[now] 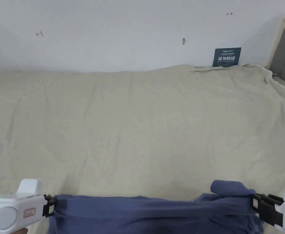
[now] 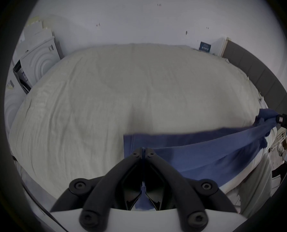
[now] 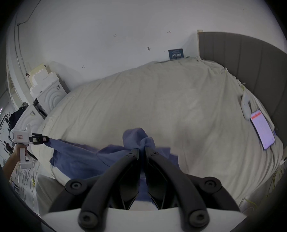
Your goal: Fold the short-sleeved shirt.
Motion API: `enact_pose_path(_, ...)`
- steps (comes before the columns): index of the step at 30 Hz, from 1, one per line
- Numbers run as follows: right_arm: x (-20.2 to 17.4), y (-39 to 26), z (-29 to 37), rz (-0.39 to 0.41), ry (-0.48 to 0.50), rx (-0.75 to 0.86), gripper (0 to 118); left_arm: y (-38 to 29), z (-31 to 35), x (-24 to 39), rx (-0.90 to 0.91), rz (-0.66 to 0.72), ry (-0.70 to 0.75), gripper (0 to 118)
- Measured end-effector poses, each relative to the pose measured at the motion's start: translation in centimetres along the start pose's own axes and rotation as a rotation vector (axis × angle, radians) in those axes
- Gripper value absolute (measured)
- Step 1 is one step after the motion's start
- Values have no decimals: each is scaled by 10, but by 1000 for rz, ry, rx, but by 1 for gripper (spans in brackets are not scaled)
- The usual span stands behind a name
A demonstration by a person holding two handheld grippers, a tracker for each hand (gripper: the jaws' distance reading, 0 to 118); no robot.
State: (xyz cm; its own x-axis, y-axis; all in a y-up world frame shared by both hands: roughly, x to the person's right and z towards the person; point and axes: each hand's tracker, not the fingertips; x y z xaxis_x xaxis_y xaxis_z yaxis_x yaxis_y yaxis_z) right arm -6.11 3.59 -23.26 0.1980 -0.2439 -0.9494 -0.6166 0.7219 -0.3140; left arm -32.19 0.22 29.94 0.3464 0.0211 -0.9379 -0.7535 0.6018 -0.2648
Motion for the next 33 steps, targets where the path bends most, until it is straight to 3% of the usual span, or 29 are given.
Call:
enact_pose_path(9,18,-58,-36,-10,-122,-122,4,-62,-29,15,-111,-44,52,0)
enact_pose_path(16,24,-69,-46,-37,-157,-137,5,-60,-24,16,-107,-29,59,2)
enact_pose_path(18,22,-63,-40,-44,-155,-124,9,-57,-20,16,-99,-25,42,23)
enact_pose_path(19,18,-61,-35,-44,-150,-114,16,-55,-17,15,-96,-18,41,43)
enact_pose_path(20,16,-56,-30,-43,-144,-95,36,-53,-14,14,-94,-6,40,73)
enact_pose_path(22,11,-44,-20,-33,-139,-33,74,-49,-2,14,-70,23,41,98)
enact_pose_path(23,6,-38,-15,-26,-138,-11,89,-45,3,14,-45,31,39,101)
enact_pose_path(24,3,-30,-9,-21,-131,23,92,-40,11,14,1,36,38,101)
enact_pose_path(33,-36,29,26,44,-104,289,92,9,69,33,287,51,52,112)
